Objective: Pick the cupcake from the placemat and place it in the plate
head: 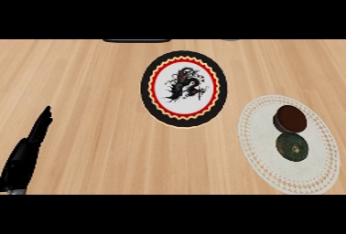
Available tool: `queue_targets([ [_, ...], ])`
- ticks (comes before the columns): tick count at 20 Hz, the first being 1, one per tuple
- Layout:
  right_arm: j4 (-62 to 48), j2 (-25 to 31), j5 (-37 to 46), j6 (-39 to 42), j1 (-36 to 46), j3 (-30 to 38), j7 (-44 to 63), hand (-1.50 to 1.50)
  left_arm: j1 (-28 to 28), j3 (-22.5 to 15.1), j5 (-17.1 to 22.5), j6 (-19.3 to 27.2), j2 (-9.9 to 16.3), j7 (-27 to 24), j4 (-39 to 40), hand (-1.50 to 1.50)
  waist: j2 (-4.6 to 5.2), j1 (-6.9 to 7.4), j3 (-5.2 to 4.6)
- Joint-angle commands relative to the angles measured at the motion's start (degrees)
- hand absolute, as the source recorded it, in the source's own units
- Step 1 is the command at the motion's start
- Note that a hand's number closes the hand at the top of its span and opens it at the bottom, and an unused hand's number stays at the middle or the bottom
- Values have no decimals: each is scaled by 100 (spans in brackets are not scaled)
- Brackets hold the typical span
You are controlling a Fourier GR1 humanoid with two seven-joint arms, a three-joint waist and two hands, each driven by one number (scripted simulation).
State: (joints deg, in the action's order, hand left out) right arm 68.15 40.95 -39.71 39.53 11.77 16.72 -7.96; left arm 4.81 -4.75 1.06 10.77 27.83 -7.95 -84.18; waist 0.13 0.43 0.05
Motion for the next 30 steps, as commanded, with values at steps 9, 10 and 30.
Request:
queue_targets([
  [9, -648, 834, 2322, 644, 1016, -906, 62, -150, -48, -7, -128, -109, -166, -51, -12, 0, 16, 110, -1],
  [10, -1032, 884, 2687, 792, 1155, -948, -284, -150, -46, -110, -242, 14, -234, 158, -189, 0, 31, 154, 7],
  [30, -2585, 221, 5793, 528, 2386, -2811, -1997, -150, -155, 362, -260, -393, -281, 57, 10, 0, 17, 84, 1],
])
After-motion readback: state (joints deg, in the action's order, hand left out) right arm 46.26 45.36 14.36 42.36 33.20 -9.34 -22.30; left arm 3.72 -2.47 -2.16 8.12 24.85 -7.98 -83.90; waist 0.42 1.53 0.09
